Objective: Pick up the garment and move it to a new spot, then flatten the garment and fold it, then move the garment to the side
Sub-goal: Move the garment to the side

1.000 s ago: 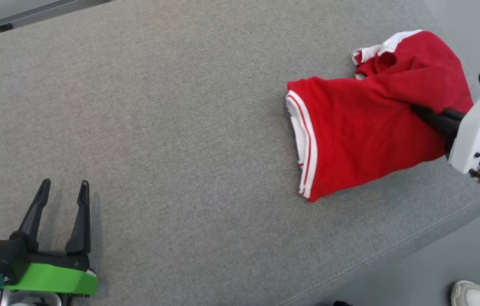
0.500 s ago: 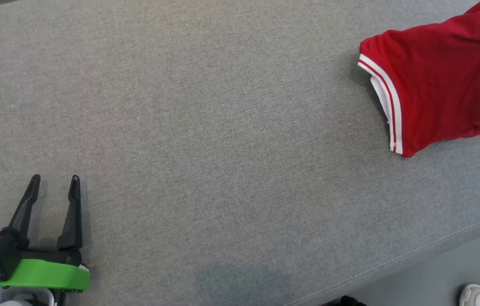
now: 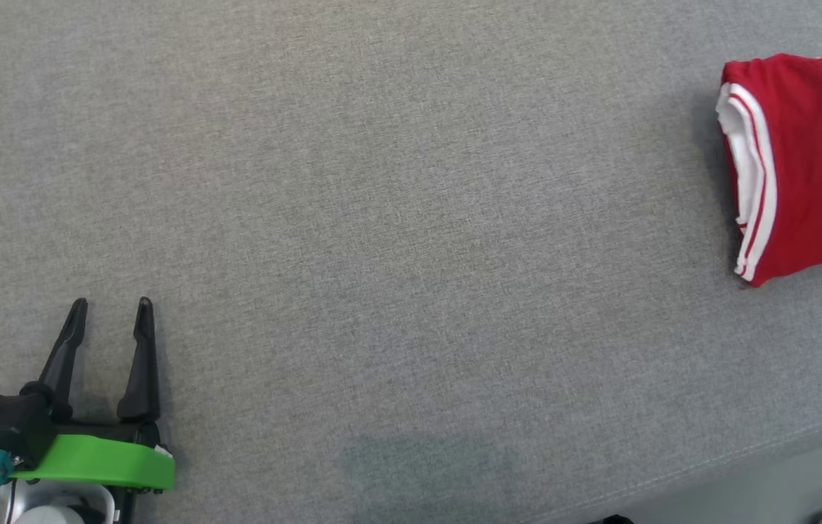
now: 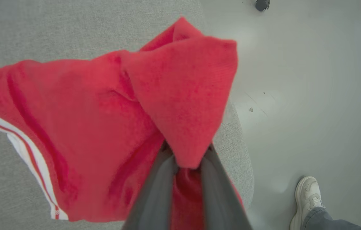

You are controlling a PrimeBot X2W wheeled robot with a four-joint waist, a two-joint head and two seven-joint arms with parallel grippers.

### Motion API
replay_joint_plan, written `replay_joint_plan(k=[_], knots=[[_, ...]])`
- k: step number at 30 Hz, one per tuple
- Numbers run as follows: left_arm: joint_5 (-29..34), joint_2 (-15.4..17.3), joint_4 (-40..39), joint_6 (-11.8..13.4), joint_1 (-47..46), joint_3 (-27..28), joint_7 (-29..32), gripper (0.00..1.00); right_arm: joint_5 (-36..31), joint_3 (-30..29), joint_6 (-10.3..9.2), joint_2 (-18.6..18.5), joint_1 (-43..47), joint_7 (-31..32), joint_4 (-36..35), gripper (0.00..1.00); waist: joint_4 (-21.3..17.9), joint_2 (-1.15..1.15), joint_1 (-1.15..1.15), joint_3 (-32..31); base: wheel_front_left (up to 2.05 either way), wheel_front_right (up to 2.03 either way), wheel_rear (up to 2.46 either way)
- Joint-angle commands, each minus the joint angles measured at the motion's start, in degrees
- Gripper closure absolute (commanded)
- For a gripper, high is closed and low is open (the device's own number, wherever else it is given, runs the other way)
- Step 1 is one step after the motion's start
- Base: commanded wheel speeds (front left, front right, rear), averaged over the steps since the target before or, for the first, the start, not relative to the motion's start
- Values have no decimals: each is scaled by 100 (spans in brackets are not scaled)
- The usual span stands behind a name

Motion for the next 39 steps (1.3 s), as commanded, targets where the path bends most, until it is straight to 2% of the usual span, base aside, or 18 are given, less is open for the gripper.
replay_joint_plan(k=[1,2,5,10,11,17,23,28,35,36,39], knots=[[-38,-63,42,14,-108,-47,-49,0,-464,-110,0,50,134,-380,154,65,115,13,0,-41,0,0,0],[-47,-77,55,7,-131,-61,-57,0,-651,-186,0,149,164,-584,258,0,144,13,0,-51,0,0,0],[-58,-133,113,14,-142,-89,-103,0,-1126,-375,-1,547,301,-1184,474,0,214,13,0,-131,0,0,0],[-58,-180,182,49,-68,-80,-180,0,-1811,-724,-3,985,278,-2645,551,0,272,13,0,-290,0,0,0],[-58,-180,182,49,-68,-80,-180,0,-1811,-724,-3,985,278,-2645,551,0,272,13,0,-290,0,0,0],[-103,-215,267,43,91,-39,-257,0,-2154,-918,-3,1534,772,-3993,87,0,410,13,0,-672,0,0,0],[-145,-274,299,44,258,30,-302,0,-2335,-766,-4,2013,1611,-4881,-696,0,529,13,0,-1034,0,0,0],[-184,-307,434,-22,332,104,-334,0,-2611,-489,-4,2420,2342,-5591,-1035,0,709,13,0,-1312,0,0,0],[-131,-366,892,-89,373,154,-347,0,-2867,-280,-3,2983,3007,-6375,-811,0,1065,13,0,-1742,0,0,0],[-107,-387,999,-120,345,167,-349,0,-2899,-275,-3,3154,3146,-6497,-666,0,1186,13,0,-1861,0,0,0],[-80,-417,1102,-169,330,207,-350,0,-3104,-294,-3,3317,3333,-6593,-408,0,1342,13,0,-2002,0,0,0]])
